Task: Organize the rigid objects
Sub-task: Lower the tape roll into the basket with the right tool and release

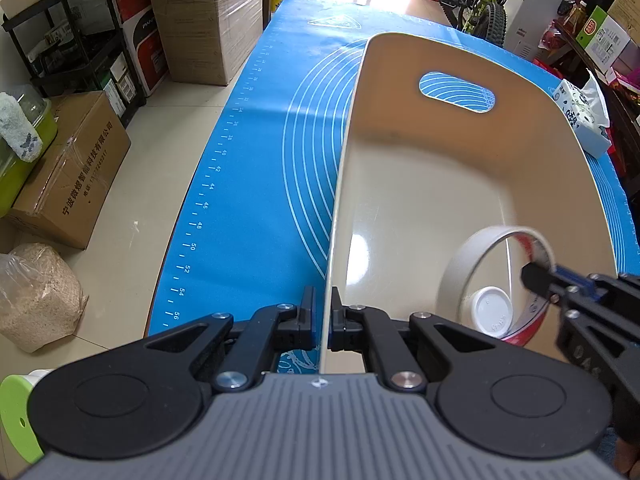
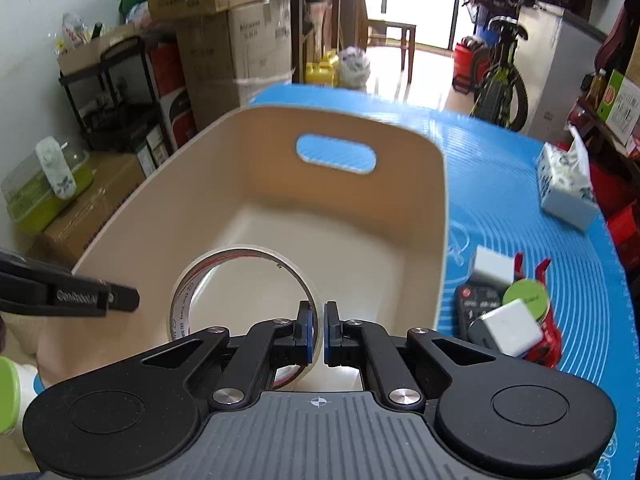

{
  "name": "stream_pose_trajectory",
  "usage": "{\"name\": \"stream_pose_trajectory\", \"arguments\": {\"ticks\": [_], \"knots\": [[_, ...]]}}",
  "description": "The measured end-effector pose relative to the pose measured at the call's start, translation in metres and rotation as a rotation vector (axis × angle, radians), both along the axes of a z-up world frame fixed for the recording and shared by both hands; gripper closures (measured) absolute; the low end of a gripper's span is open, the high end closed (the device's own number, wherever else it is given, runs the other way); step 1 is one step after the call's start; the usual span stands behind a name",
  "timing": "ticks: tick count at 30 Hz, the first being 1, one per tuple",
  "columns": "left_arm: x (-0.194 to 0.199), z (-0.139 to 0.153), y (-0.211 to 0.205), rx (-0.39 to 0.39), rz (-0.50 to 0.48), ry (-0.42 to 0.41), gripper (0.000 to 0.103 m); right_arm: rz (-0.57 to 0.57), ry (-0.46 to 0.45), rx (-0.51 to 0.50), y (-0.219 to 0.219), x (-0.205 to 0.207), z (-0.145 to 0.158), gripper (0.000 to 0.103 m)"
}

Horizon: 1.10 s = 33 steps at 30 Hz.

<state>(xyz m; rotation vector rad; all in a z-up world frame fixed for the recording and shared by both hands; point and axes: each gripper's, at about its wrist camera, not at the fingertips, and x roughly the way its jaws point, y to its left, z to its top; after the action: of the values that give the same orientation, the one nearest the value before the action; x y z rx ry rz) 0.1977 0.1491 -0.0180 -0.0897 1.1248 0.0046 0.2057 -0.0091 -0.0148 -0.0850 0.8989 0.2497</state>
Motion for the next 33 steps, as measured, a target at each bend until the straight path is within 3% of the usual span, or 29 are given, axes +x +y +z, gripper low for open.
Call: {"name": "stream_pose_trajectory", "arguments": {"ticks": [16, 18, 23, 27, 33], "knots": [[0.000, 0.000, 0.000, 0.000, 0.000, 0.000, 0.095, 0.059, 0.108, -0.086, 0.020, 0.006, -0.024, 0.081], [0.000, 0.000, 0.000, 0.001, 0.000, 0.000, 0.095, 0.059, 0.108, -0.078, 0.020, 0.006, -0.023, 0.071], [0.000, 0.000, 0.000, -0.001, 0.001, 0.000, 0.095, 0.048, 0.070, -0.020, 0.011, 0.004, -0.009, 0.057], [0.000, 0.000, 0.000, 0.001, 0.000, 0.000, 0.095, 0.030, 0.000, 0.030, -0.001, -0.003, 0.016, 0.033], [0.001, 0.000, 0.001, 0.003, 0.000, 0.000, 0.095, -0.034, -0.074, 0.069, -0.033, -0.005, 0.044, 0.030]]}}
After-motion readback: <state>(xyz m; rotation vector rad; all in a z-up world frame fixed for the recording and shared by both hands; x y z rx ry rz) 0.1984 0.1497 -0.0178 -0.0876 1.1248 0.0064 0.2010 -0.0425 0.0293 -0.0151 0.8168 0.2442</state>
